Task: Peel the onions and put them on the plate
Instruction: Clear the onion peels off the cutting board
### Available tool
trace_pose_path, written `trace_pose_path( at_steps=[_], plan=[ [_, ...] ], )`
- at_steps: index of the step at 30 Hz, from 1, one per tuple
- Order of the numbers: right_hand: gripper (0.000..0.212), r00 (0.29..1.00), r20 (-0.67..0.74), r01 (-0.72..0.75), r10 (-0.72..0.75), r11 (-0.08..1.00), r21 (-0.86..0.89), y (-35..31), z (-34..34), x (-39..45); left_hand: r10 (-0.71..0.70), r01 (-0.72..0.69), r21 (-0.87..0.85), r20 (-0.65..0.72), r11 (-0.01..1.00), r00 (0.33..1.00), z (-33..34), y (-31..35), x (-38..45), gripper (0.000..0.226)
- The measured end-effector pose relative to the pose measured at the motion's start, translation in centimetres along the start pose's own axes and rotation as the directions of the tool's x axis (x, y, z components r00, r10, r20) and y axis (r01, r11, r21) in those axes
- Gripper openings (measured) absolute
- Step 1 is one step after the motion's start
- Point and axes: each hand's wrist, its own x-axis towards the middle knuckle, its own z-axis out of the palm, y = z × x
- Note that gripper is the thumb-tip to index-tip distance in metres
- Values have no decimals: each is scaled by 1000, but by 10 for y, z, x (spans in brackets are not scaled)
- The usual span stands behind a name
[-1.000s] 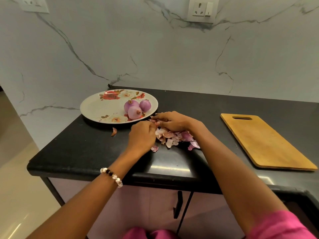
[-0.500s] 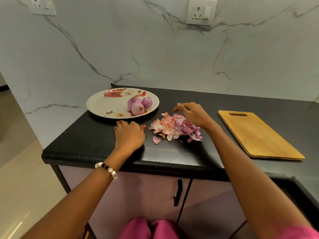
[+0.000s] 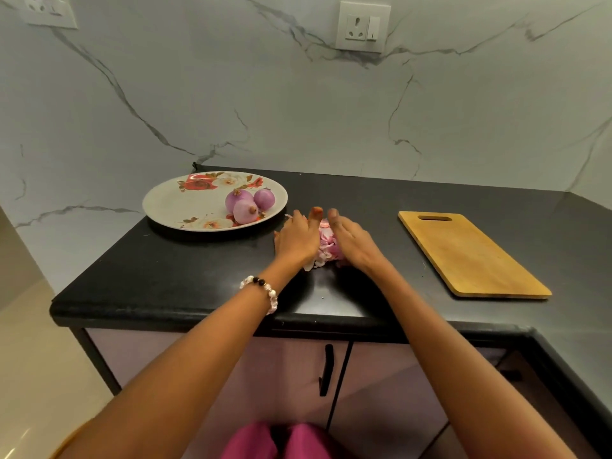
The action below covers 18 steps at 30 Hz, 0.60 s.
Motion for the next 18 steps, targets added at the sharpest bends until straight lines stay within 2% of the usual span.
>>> trace_pose_path(
  at_steps=[2,4,7,10,12,14,15,18],
  plan=[
    [62,1000,-28,-9,11,998,68,-4,15,6,-58,57,-61,-21,997,998,8,5,8,67],
    [64,991,-98,-74,93,979,189,-9,25,11,-118,113,-226,-6,967,993,11,11,11,69],
    [70,948,-178,-165,262,889,427,-15,37,16,-194,172,-484,5,858,981,11,21,4,69],
    [58,888,-236,-136,396,714,687,-21,45,19,-294,168,-718,-53,676,954,17,25,-4,62],
    [51,876,-159,-102,456,496,862,-22,44,18,-344,193,-880,36,433,938,18,22,-2,53],
    [45,876,-58,-87,479,274,958,-22,40,15,-342,234,-954,161,186,926,13,22,-3,50],
    [40,877,-35,-75,479,210,975,-22,39,13,-333,226,-965,173,130,927,12,22,-4,49],
    [27,888,-42,-26,458,142,990,-31,39,4,-326,168,-983,136,75,936,6,25,-11,43]
  ],
)
